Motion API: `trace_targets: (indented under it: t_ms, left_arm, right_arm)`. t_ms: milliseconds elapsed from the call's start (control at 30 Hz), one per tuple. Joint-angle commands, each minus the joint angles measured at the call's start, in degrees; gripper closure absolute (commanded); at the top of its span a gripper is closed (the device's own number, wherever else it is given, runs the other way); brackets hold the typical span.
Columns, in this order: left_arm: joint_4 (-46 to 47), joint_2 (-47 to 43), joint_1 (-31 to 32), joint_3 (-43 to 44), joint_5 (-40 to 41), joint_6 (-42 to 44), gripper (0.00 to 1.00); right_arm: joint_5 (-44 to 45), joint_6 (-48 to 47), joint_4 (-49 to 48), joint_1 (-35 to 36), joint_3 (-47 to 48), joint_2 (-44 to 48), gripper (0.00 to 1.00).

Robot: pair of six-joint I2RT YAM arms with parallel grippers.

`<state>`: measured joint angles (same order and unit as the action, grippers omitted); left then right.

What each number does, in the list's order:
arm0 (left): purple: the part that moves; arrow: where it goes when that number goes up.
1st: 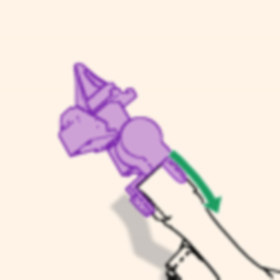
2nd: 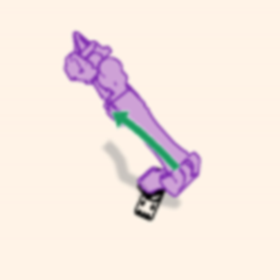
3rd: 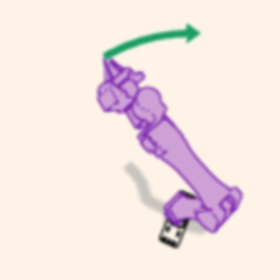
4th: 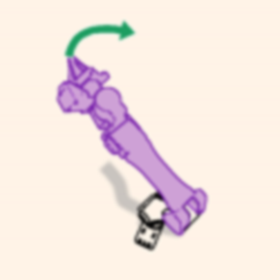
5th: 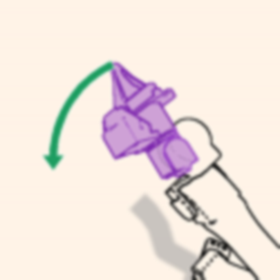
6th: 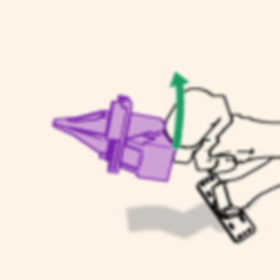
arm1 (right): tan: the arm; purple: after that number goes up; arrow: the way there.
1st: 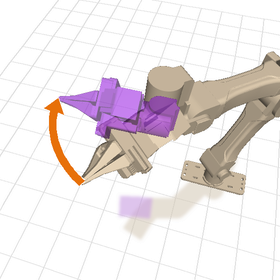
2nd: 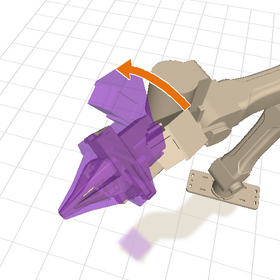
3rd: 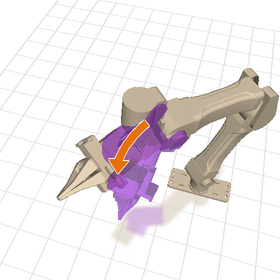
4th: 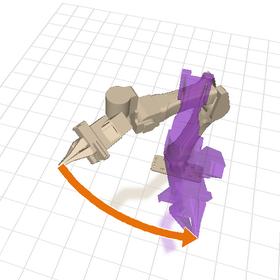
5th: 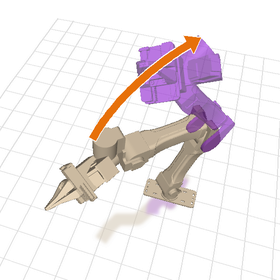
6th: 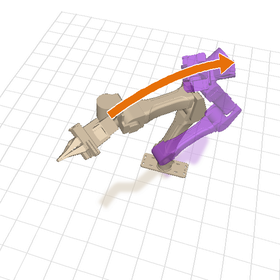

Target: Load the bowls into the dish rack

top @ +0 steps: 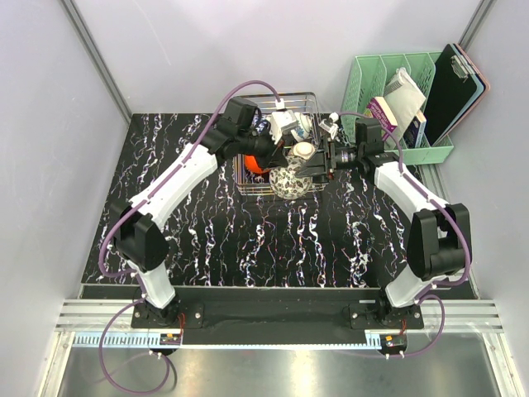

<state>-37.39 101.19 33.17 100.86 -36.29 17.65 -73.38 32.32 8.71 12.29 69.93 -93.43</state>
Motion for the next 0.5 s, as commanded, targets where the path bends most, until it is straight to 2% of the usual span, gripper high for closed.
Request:
trace_targets:
  t_ms: [0, 100, 233, 467]
  left_arm:
    - [4.8, -3.5, 0.1, 0.5, -2.6, 0.0, 1.00]
    - [4.9, -3.5, 0.1, 0.4, -2.6, 0.1, 1.00]
    - [5.3, -3.3, 0.1, 0.0, -2.9, -0.3, 1.00]
    - [6.5, -3.9, 0.1, -0.3, -2.7, -0.3, 1.00]
  right_arm:
    - [-8.9, 4.9, -7.2, 0.4, 0.4, 0.1, 0.28]
    - [-12.1, 6.5, -10.7, 0.4, 0.1, 0.3, 0.13]
    - [-15.7, 7.4, -13.6, 0.5, -0.1, 1.0, 0.07]
    - [-18.4, 6.8, -14.0, 0.5, 0.2, 1.1, 0.06]
